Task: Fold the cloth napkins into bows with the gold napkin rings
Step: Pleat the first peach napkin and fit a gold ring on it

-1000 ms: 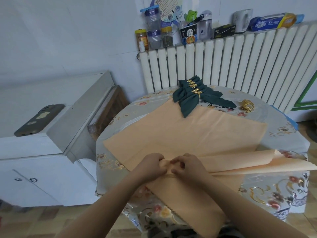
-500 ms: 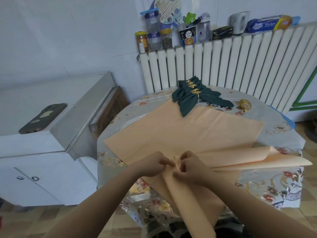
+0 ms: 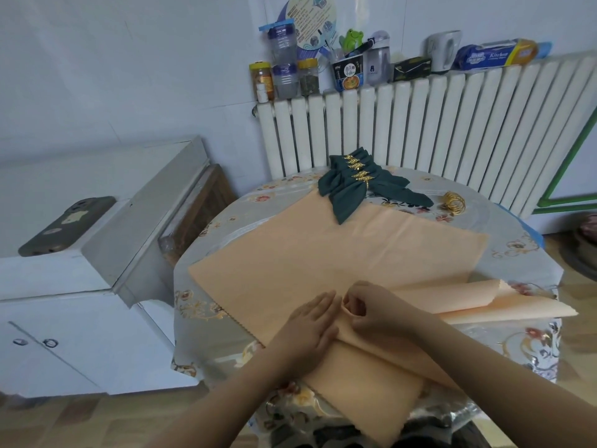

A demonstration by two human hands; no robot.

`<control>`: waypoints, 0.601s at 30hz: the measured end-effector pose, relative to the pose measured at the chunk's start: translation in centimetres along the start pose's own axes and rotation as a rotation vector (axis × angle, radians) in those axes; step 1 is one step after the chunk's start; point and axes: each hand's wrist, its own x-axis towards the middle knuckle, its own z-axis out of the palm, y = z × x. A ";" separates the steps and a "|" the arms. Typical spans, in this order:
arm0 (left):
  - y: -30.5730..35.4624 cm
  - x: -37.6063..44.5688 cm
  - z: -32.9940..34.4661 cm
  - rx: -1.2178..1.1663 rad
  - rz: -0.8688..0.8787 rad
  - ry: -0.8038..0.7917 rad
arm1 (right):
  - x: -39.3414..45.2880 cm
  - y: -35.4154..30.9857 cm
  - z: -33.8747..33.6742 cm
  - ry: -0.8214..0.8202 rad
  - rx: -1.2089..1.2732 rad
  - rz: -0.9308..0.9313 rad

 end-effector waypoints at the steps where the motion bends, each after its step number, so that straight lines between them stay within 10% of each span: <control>1: 0.0 0.1 0.1 0.034 -0.005 -0.014 | -0.2 0.2 0.4 0.010 -0.006 -0.017; 8: 0.5 0.9 -1.5 0.118 -0.010 -0.064 | -3.5 3.4 2.3 0.241 -0.361 0.122; 18: 0.9 2.9 -3.6 0.258 0.055 -0.217 | -0.7 3.0 -4.3 -0.177 -0.483 0.394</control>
